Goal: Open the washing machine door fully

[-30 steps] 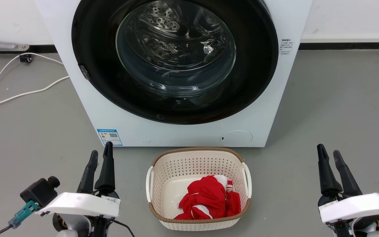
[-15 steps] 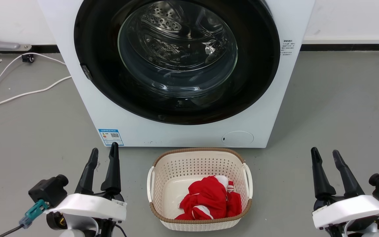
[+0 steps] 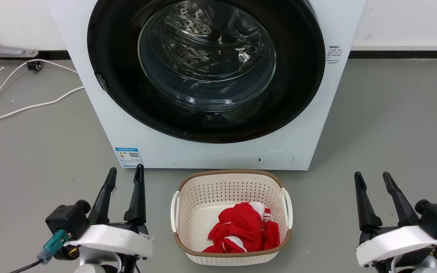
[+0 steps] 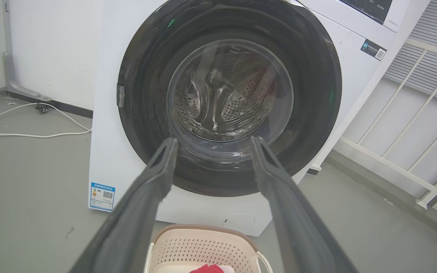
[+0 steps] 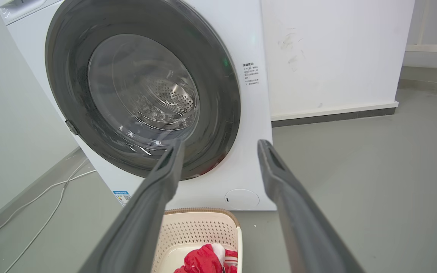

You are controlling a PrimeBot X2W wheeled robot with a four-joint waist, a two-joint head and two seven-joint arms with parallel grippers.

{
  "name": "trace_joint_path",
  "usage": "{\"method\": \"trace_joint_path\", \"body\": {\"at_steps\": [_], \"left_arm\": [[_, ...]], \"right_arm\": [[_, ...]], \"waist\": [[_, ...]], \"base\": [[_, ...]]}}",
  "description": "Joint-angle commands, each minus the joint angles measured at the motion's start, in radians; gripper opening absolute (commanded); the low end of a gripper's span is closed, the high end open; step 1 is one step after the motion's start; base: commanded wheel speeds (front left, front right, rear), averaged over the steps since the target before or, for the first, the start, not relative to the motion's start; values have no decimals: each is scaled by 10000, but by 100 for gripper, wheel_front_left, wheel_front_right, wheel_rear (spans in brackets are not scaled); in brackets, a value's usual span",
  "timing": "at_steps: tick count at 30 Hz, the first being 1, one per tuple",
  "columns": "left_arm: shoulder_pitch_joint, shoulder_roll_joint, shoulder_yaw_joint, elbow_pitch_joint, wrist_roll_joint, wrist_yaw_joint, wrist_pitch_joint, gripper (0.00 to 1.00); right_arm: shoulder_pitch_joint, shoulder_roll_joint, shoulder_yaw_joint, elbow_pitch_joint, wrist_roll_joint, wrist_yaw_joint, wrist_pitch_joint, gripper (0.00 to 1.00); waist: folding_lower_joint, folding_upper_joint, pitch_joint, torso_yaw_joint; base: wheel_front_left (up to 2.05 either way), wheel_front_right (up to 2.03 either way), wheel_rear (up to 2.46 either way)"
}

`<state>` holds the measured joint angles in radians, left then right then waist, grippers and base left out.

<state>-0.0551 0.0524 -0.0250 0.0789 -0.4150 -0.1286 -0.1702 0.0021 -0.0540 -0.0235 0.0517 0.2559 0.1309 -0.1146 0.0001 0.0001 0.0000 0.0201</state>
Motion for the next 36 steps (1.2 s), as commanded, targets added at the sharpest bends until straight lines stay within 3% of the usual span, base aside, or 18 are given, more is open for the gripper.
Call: {"method": "trace_joint_path", "body": {"at_steps": [1, 14, 36], "left_arm": [[9, 62, -29, -128, 307, 41, -87, 100], [61, 115, -139, -203, 1689, 135, -410, 100], [91, 106, -95, -364, 3378, 205, -831, 100]], "right_arm": [[26, 24, -1, -117, -329, -3, -49, 100], [126, 36, 110, -253, -1707, -3, -270, 100], [193, 51, 219, -83, -2587, -4, -618, 100]], "waist": [[-1, -1, 1, 3], [-1, -1, -1, 41], [-1, -1, 60, 106]], "base": [[0, 0, 0], [0, 0, 0], [0, 0, 0]]}}
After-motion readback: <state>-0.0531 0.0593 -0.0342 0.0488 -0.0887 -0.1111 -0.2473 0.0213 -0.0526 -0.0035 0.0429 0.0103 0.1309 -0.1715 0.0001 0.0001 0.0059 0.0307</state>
